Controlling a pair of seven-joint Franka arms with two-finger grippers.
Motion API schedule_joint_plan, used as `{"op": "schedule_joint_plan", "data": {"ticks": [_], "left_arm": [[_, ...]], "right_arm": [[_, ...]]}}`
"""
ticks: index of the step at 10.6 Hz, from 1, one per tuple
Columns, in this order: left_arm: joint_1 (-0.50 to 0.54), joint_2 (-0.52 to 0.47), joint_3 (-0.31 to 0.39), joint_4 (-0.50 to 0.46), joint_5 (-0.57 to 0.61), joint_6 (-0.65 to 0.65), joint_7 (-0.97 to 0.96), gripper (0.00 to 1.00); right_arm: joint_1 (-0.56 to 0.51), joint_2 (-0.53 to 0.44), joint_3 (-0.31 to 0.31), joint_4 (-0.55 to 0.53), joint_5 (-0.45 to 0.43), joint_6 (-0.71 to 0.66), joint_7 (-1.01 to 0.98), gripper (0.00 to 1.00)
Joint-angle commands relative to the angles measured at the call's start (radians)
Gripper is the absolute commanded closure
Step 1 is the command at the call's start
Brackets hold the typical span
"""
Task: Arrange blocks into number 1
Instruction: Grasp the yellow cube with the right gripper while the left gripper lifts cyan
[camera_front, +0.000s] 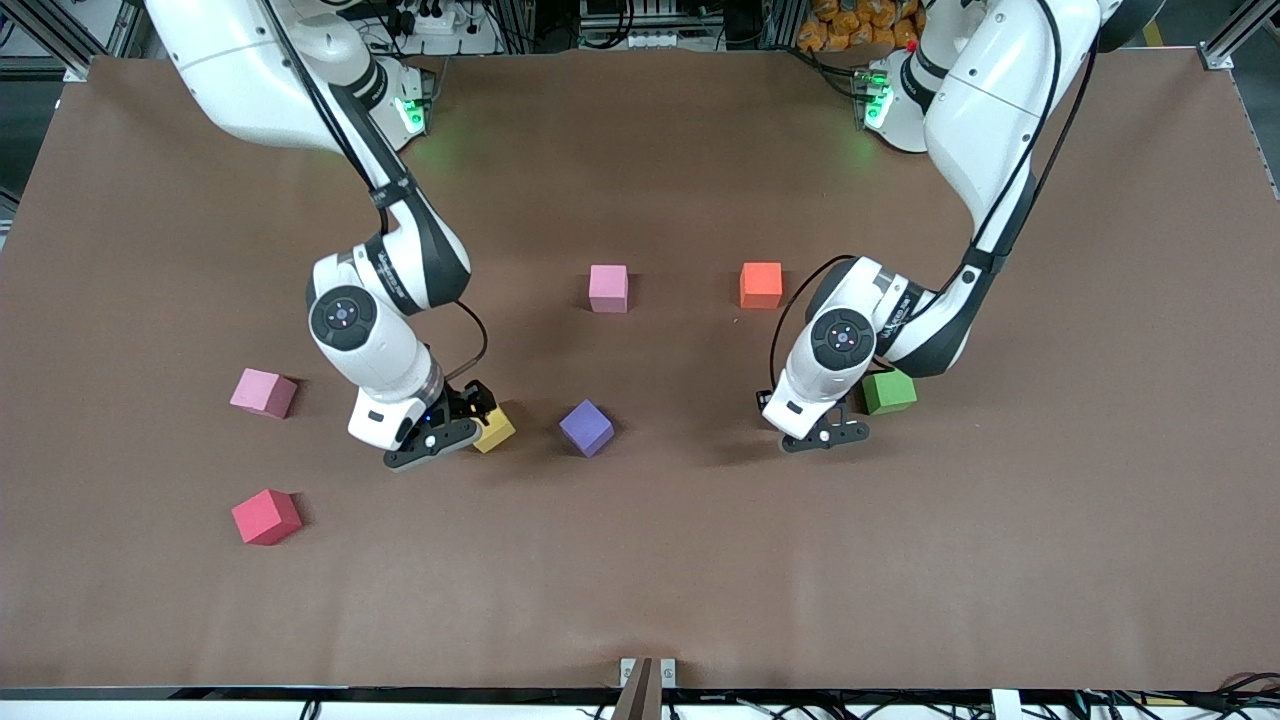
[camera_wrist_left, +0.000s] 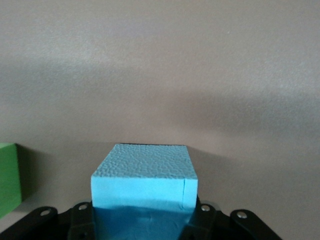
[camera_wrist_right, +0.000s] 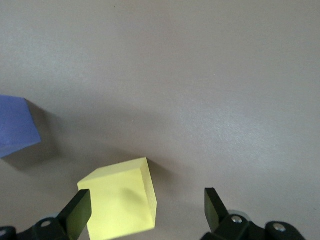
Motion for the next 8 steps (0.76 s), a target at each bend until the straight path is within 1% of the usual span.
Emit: {"op": "schedule_joint_plan", "data": {"ticks": [1,2,4,5,6,8], "left_arm": [[-0.03,-0.119,-0.034,-0.014,0.032,-0.188,-0.04,1.0],[-0.029,-0.161,-0.081,-0.035,0.021,-0.219,-0.072,1.0],[-0.024,-0.23,-0.216,-0.112,0.021,-0.219,-0.211,1.0],[-0.024,-0.236,-0.292,-0.123,0.021,-0.219,-0.303,1.0],[-0.03,-0.221,-0.357,-0.124,0.021,-0.214,-0.388,1.0],[-0.051,-0.181,-0.457,-0.14,0.021,-0.166,-0.477,1.0]], "right_arm": [[0.016,0.034,-0.002,0.044,0.104,-0.011,-0.03,0.0],[0.022,0.039,-0.002,0.041,0.105,-0.011,-0.03,0.0],[0.04,0.051,-0.002,0.038,0.097,-0.011,-0.048,0.0],[0.042,0.053,-0.01,0.038,0.096,-0.011,-0.074,0.0],[0.051,0.053,-0.025,0.038,0.096,-0.011,-0.111,0.0],[0.064,0.064,-0.042,0.038,0.099,-0.009,-0.131,0.0]]}}
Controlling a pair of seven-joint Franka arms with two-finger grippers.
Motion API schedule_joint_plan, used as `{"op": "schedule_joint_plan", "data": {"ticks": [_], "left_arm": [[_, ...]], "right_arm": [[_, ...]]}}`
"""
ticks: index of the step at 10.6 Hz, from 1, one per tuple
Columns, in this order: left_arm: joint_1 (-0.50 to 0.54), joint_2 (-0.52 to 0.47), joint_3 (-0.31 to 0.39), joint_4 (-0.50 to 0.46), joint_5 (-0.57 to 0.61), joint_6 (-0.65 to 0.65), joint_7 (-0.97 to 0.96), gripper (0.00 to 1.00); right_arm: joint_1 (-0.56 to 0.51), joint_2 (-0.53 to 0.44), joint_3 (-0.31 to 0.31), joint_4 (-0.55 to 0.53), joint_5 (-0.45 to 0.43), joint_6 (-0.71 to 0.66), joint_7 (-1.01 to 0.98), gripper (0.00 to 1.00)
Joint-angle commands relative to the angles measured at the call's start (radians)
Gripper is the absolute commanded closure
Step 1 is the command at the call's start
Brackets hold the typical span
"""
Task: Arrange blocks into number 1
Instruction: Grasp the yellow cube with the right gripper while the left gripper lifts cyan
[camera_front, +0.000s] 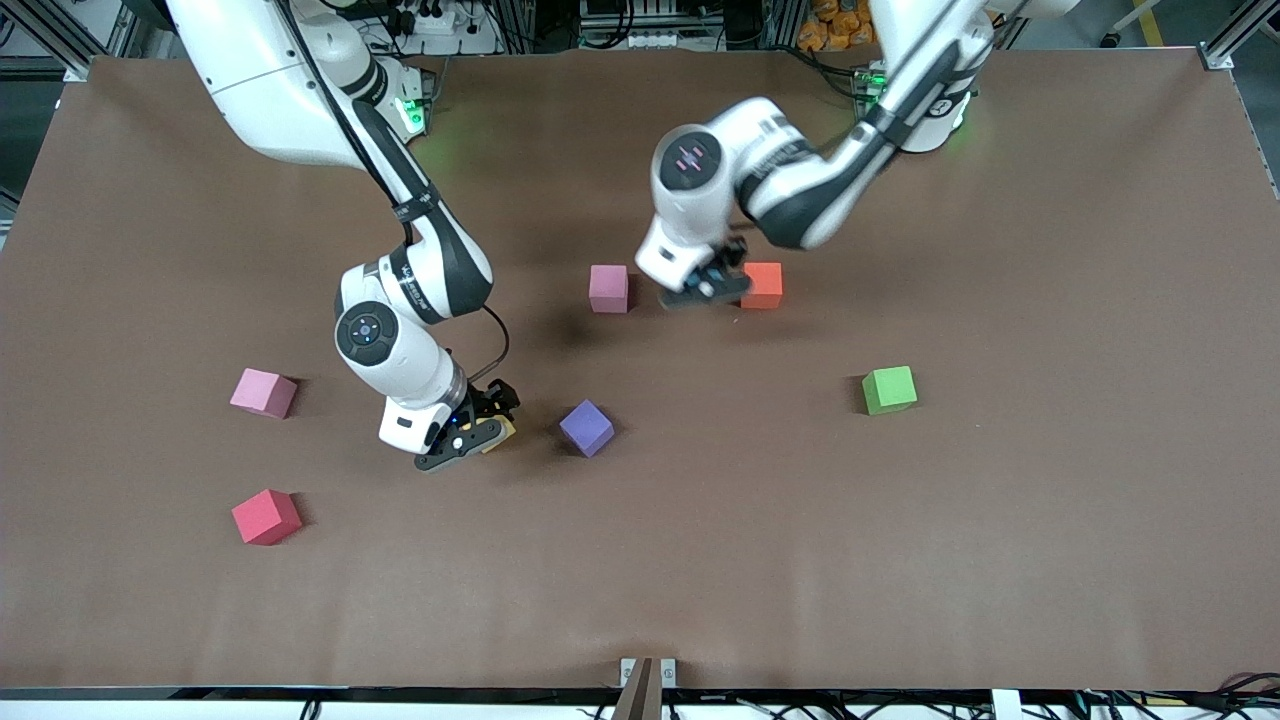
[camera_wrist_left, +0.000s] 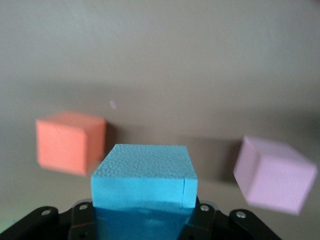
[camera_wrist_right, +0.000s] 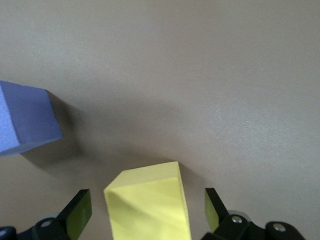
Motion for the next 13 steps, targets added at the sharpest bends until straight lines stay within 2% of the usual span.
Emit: {"op": "schedule_joint_plan", "data": {"ticks": [1,4,6,9,10,13], "left_arm": [[-0.042,0.039,-0.067,-0.024,0.019,0.077,-0.089,1.0],[-0.202,0.099,-0.053,-0.024,0.068,0.183,-0.131,1.0],[-0.237,0.147,-0.053,-0.021,0.154,0.209,-0.169,1.0],[-0.247,0.222,-0.033,0.001,0.22,0.226,-0.184,1.0],[-0.25,0.222,-0.018,0.005,0.223,0.227,-0.195,1.0],[-0.25,0.237,-0.002,0.036,0.223,0.231,-0.195,1.0]], "right_arm": [[0.022,0.026,-0.019,0.02,0.023,0.001,-0.031,0.0],[0.036,0.032,-0.019,0.02,0.027,0.006,-0.02,0.0],[0.048,0.042,-0.019,0.017,0.028,0.007,-0.019,0.0],[0.044,0.046,-0.03,-0.009,0.025,0.035,-0.033,0.0],[0.045,0.046,-0.042,-0.008,0.023,0.035,-0.036,0.09],[0.041,0.045,-0.062,-0.002,0.028,0.032,-0.031,0.58]]}}
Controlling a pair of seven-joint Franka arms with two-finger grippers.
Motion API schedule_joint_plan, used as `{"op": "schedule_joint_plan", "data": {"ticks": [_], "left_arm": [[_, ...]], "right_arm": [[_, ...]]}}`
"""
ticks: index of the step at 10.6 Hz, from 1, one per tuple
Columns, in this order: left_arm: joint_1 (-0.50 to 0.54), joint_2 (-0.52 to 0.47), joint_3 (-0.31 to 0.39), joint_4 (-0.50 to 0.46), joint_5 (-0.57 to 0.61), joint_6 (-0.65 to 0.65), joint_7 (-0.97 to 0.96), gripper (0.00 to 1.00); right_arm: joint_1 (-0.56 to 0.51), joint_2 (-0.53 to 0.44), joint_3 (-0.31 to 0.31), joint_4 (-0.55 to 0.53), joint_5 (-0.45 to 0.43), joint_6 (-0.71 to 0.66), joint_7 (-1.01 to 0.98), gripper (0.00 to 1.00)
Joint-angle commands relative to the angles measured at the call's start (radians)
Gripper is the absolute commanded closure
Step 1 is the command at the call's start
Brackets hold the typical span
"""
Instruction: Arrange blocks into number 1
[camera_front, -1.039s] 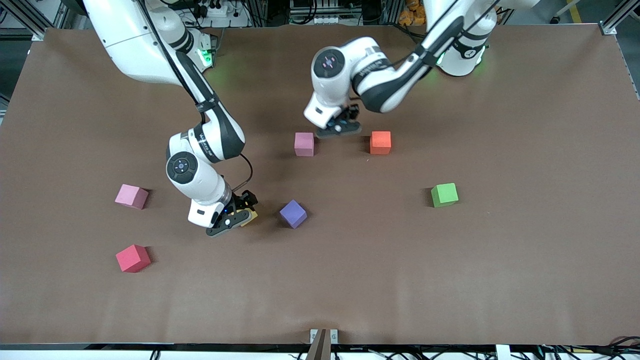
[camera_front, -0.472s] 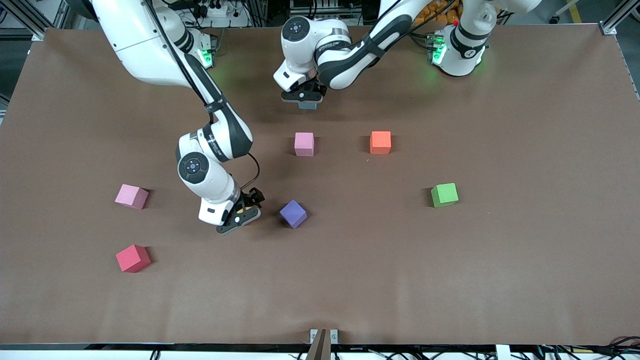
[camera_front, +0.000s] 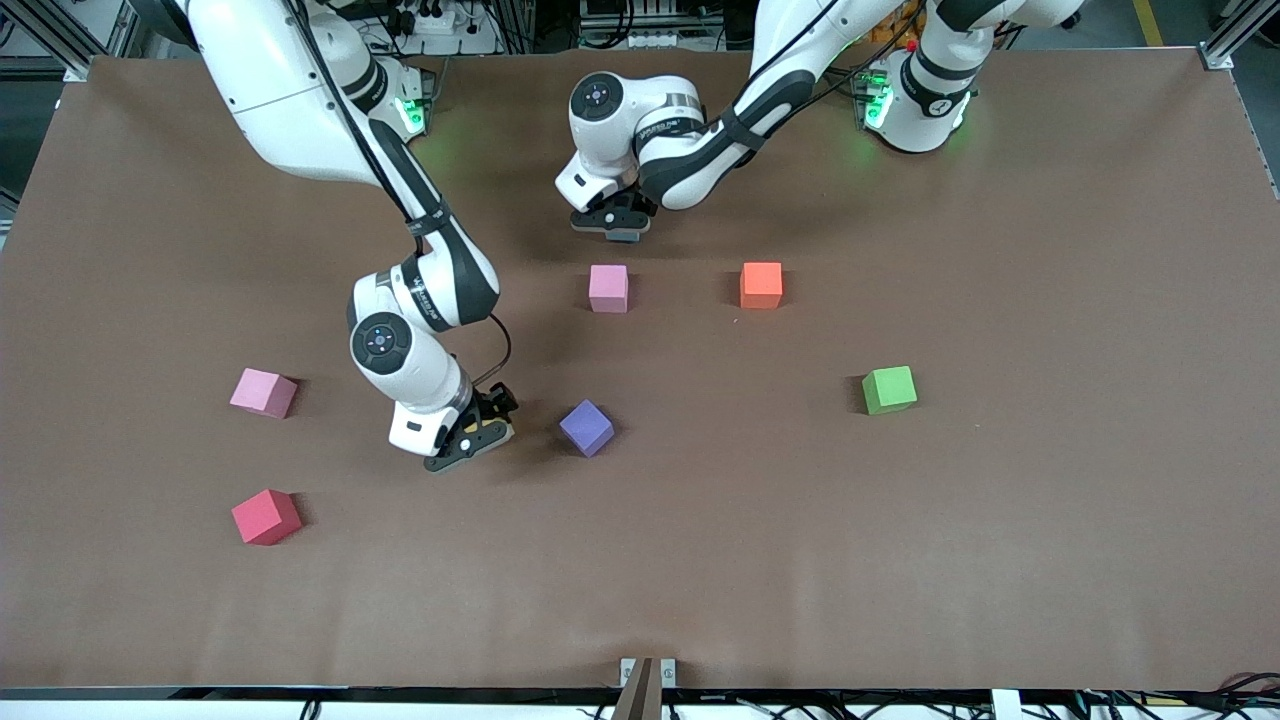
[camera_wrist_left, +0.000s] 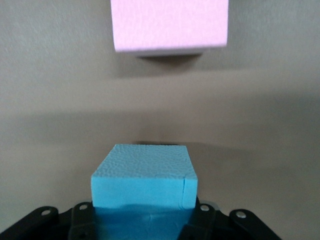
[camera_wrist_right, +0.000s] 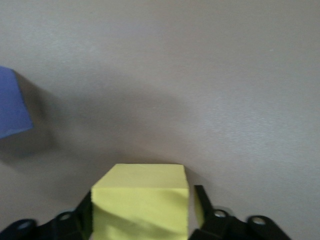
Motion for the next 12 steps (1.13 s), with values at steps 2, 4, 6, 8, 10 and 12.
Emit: {"op": "schedule_joint_plan", "data": {"ticks": [2,4,6,8,10,12], "left_arm": [[-0.008,0.042,0.013,0.074,0.036,0.004,-0.028,1.0],[-0.03,0.056,0.042,0.094,0.037,0.004,-0.014,1.0],[-0.039,0.058,0.062,0.102,0.036,0.004,0.01,1.0],[-0.039,0.075,0.067,0.128,0.036,0.004,0.029,1.0],[-0.04,0.093,0.078,0.154,0.036,0.004,0.041,1.0],[-0.05,0.098,0.079,0.154,0.036,0.004,0.046,1.0]], "right_arm": [[-0.004,-0.005,-0.011,0.003,0.037,-0.003,-0.004,0.65],[-0.01,-0.021,-0.011,-0.001,0.063,-0.008,-0.005,0.63],[-0.025,-0.086,-0.011,-0.006,0.072,-0.101,0.027,0.63],[-0.045,-0.147,-0.009,-0.007,0.075,-0.215,0.1,0.63],[-0.051,-0.167,-0.009,-0.013,0.081,-0.243,0.146,0.63],[-0.037,-0.184,-0.006,-0.027,0.088,-0.25,0.262,0.63]]}}
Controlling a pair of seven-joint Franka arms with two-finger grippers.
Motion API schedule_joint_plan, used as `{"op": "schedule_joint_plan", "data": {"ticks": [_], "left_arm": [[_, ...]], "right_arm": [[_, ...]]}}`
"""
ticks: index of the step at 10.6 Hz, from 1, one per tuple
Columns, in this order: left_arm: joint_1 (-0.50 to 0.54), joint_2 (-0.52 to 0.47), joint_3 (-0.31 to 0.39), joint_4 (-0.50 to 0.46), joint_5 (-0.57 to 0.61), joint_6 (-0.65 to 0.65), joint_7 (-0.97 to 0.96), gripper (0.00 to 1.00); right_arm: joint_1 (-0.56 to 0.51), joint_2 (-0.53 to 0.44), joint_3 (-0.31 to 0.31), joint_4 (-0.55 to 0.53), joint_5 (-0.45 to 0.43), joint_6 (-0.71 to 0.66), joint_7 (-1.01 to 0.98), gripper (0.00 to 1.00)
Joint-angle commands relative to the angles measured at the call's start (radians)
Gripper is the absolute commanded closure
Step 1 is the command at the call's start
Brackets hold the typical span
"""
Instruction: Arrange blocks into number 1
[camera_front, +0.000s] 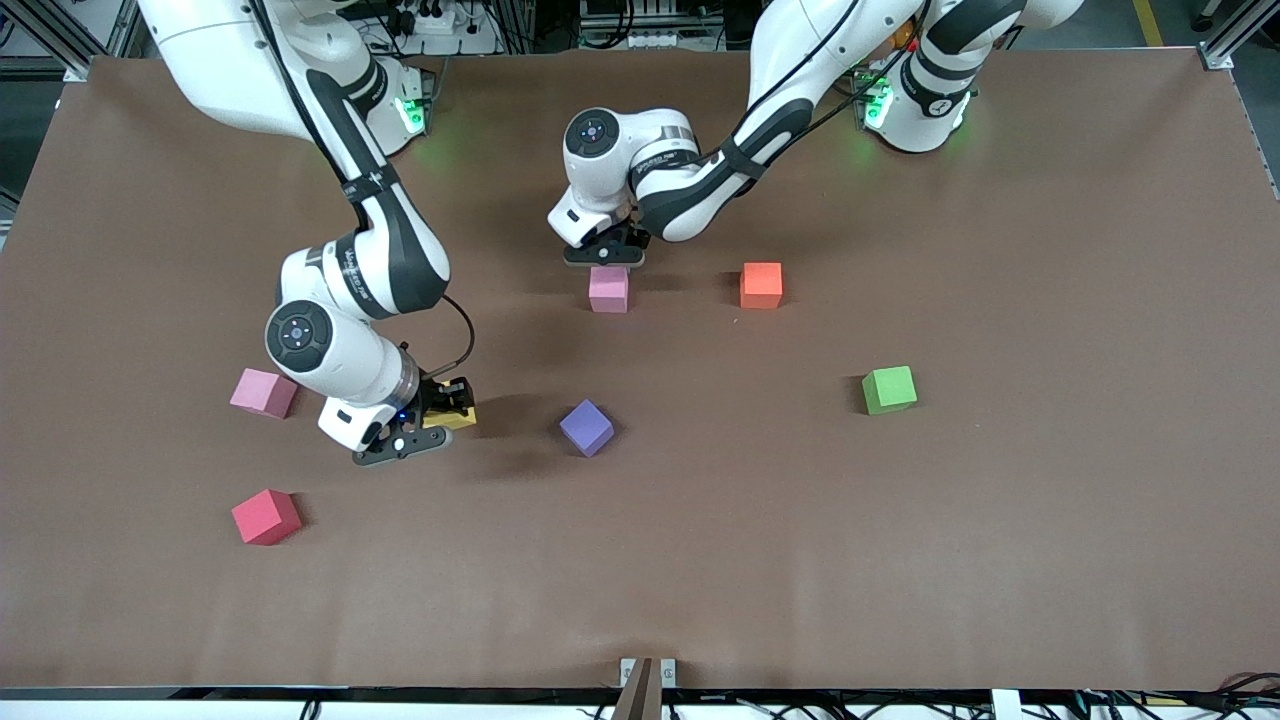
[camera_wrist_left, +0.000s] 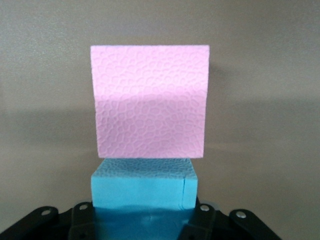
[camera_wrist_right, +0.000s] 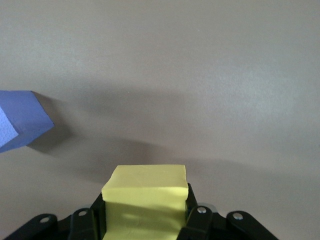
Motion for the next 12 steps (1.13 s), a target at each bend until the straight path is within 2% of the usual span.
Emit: {"op": "schedule_joint_plan", "data": {"ticks": [1,4,9,10,11,12], "left_arm": [[-0.025,0.019,0.018,0.025,0.026,0.003,0.007,1.0],[-0.026,0.02,0.021,0.033,0.026,0.003,0.018,1.0],[-0.02,0.02,0.021,0.031,0.026,0.002,0.024,1.0],[-0.017,0.019,0.021,0.031,0.026,-0.001,0.026,0.95],[-0.015,0.019,0.026,0.031,0.026,0.0,0.046,0.01],[-0.02,0.017,0.038,0.031,0.026,-0.001,0.049,0.0]], "right_arm": [[0.003,-0.046,0.009,-0.055,0.019,0.0,0.092,0.63],[0.003,-0.06,0.009,-0.076,0.063,0.0,0.093,0.63],[0.016,-0.058,0.01,-0.086,0.079,0.001,0.122,0.63],[0.023,-0.06,0.01,-0.096,0.091,0.001,0.126,0.63],[0.032,-0.061,0.01,-0.112,0.112,0.007,0.126,0.63],[0.044,-0.069,0.009,-0.128,0.138,0.01,0.126,0.63]]}}
